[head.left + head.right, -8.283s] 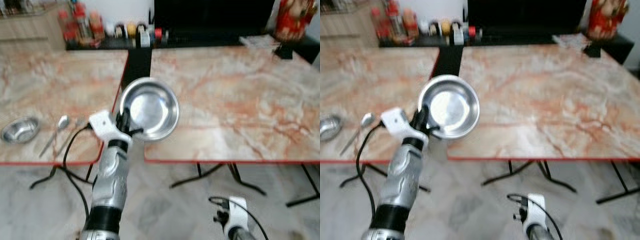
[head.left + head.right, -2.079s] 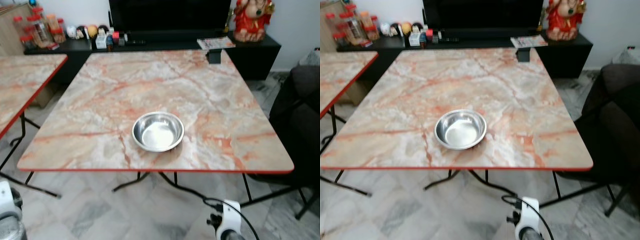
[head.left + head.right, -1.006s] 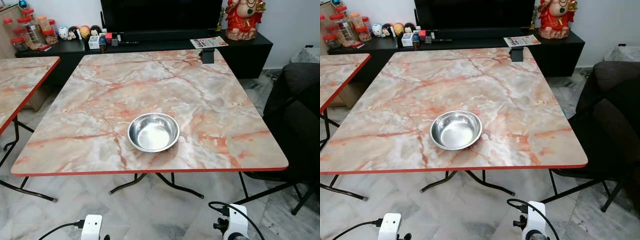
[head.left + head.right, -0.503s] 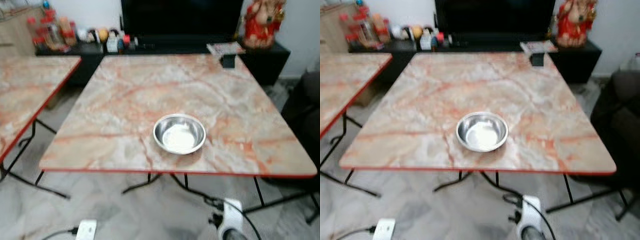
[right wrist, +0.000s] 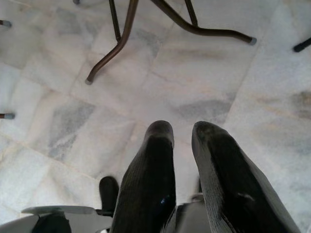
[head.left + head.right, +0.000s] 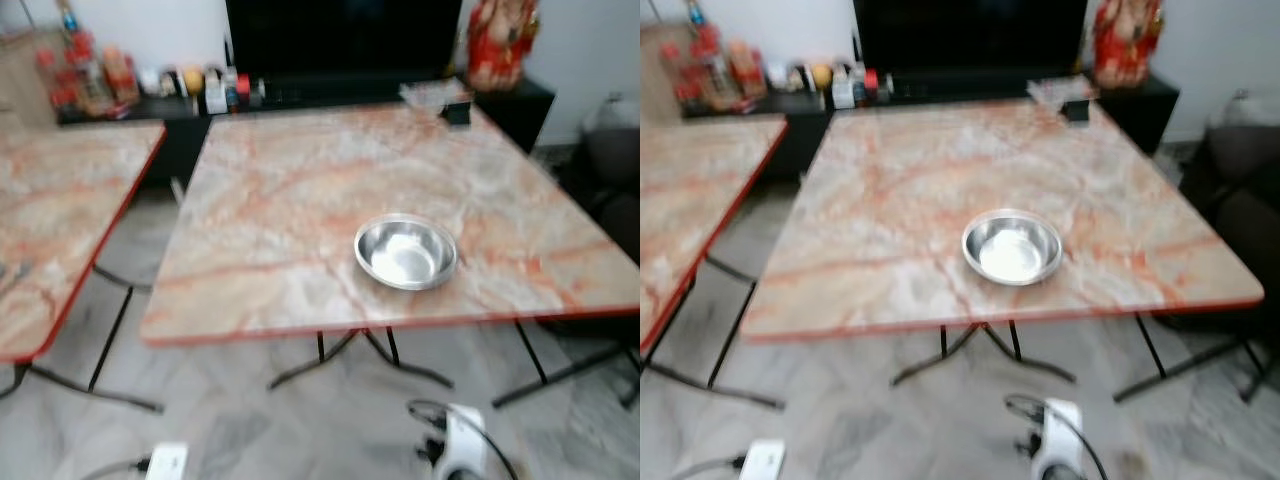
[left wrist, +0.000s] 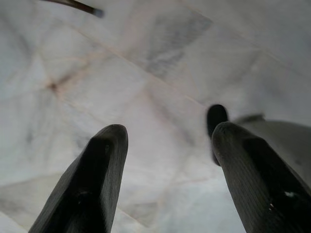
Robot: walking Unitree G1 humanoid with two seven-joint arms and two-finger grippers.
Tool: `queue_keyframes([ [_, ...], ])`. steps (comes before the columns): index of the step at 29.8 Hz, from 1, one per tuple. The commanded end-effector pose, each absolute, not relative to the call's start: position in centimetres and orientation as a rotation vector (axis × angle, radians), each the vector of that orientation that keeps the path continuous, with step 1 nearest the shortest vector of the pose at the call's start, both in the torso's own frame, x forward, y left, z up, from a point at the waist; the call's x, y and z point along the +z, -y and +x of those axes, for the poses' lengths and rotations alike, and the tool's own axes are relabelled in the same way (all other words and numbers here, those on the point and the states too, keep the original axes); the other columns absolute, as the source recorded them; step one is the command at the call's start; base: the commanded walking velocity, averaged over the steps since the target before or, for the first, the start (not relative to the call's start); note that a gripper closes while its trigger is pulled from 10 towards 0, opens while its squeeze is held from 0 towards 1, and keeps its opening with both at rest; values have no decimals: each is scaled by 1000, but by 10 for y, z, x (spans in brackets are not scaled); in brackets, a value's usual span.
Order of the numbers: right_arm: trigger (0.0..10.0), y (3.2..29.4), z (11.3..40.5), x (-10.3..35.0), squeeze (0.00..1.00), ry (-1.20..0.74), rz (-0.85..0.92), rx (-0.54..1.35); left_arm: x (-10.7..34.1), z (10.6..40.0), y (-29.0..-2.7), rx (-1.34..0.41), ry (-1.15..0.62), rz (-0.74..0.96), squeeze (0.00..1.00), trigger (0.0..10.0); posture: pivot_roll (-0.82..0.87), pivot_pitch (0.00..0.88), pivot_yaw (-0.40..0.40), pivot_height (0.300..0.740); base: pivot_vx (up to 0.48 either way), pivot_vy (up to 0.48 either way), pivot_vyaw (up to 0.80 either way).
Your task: Setting the table
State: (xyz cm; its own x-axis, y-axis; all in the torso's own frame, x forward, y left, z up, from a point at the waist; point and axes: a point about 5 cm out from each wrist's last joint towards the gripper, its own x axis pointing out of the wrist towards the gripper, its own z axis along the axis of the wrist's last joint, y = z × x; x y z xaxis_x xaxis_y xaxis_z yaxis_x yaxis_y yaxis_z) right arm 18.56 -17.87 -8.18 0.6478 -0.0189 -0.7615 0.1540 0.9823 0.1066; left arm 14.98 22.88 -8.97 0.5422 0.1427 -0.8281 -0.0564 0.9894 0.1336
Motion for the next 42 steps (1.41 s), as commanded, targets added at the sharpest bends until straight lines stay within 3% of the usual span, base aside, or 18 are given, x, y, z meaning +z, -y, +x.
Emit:
queue_keyframes([
  [1,10000,190,187,-80,0,-853,152,-121,-89,156,-222,116,-974,74,0,10000,-3,0,37,740,0,480,0],
  [13,10000,183,191,-79,0,-851,144,-87,-90,151,-223,126,-979,73,0,10000,8,0,35,740,0,480,0],
  [17,10000,187,185,-82,0,-883,66,-79,-93,146,-222,139,-990,60,0,10000,6,0,31,740,0,480,447],
  [42,10000,181,189,-81,0,-883,99,-50,-90,153,-221,151,-973,51,0,10000,22,0,25,740,0,480,52],
])
